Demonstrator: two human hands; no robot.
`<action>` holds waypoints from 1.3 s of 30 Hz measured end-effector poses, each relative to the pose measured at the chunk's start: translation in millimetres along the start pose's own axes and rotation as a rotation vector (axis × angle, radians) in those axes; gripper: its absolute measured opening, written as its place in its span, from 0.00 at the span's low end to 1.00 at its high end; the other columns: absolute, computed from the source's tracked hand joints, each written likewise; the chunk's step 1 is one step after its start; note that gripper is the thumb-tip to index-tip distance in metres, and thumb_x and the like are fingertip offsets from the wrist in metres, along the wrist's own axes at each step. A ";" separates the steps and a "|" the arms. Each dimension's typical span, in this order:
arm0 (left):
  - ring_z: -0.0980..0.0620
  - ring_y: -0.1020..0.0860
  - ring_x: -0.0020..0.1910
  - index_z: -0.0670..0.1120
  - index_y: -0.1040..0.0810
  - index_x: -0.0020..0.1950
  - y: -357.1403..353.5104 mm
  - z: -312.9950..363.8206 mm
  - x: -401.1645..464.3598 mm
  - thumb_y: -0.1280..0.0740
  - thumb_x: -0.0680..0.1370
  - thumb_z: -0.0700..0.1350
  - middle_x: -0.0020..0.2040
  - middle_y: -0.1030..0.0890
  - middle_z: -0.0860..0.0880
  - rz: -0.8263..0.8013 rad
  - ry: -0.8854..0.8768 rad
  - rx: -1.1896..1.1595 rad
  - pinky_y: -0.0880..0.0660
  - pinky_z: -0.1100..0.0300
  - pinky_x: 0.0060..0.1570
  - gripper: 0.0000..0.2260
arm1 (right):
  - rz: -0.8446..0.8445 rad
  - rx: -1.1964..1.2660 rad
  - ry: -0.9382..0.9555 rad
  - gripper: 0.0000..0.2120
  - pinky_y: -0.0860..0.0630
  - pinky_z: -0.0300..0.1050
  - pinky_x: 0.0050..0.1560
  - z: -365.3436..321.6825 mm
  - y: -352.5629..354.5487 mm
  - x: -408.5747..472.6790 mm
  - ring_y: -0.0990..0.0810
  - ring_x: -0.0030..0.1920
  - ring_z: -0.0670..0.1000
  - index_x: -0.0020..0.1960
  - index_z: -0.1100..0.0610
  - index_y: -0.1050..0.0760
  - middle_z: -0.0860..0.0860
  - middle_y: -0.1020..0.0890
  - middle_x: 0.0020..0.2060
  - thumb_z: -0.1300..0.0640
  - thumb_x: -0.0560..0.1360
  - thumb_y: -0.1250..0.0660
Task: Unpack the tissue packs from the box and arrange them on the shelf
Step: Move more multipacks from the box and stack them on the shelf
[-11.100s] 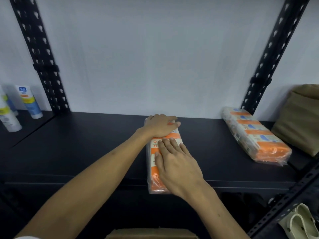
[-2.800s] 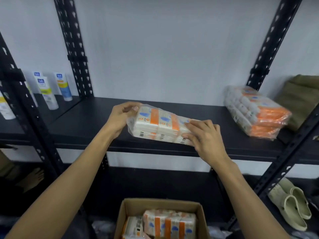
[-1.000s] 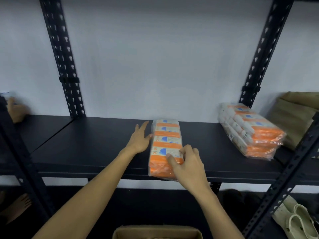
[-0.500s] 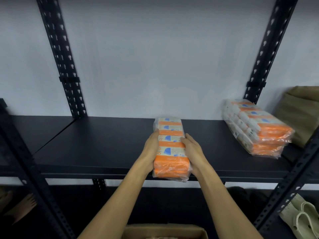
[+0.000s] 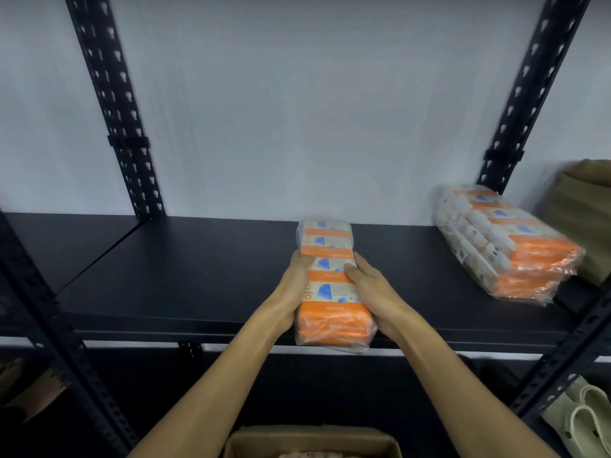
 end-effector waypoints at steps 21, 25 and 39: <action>0.49 0.16 0.52 0.57 0.44 0.81 -2.2 37.7 94.3 0.42 0.85 0.49 0.63 0.22 0.49 0.099 -0.146 0.418 0.17 0.48 0.52 0.24 | 0.110 0.007 0.058 0.15 0.17 0.47 0.40 -23.9 15.9 84.3 0.13 0.45 0.54 0.64 0.51 0.23 0.55 0.14 0.51 0.58 0.84 0.45; 0.48 0.15 0.49 0.55 0.38 0.76 0.3 37.5 88.1 0.41 0.85 0.46 0.59 0.19 0.47 0.061 -0.107 0.320 0.16 0.51 0.46 0.19 | 0.057 -0.135 0.064 0.15 0.17 0.45 0.39 -29.3 15.7 83.8 0.13 0.44 0.52 0.67 0.52 0.26 0.54 0.14 0.50 0.56 0.86 0.46; 0.46 0.28 0.70 0.53 0.27 0.72 -23.7 98.8 111.4 0.37 0.81 0.59 0.74 0.28 0.50 -0.009 -0.309 1.031 0.29 0.53 0.67 0.20 | -0.039 -1.213 0.437 0.29 0.36 0.57 0.73 -55.8 -48.3 -26.6 0.29 0.68 0.52 0.66 0.54 0.26 0.50 0.24 0.65 0.35 0.81 0.51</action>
Point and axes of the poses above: each hand's wrist, its own x-axis towards the middle knuckle, its own y-axis out of the back of the hand, z = x × y, the point moved 8 cm from there along x, towards the middle knuckle
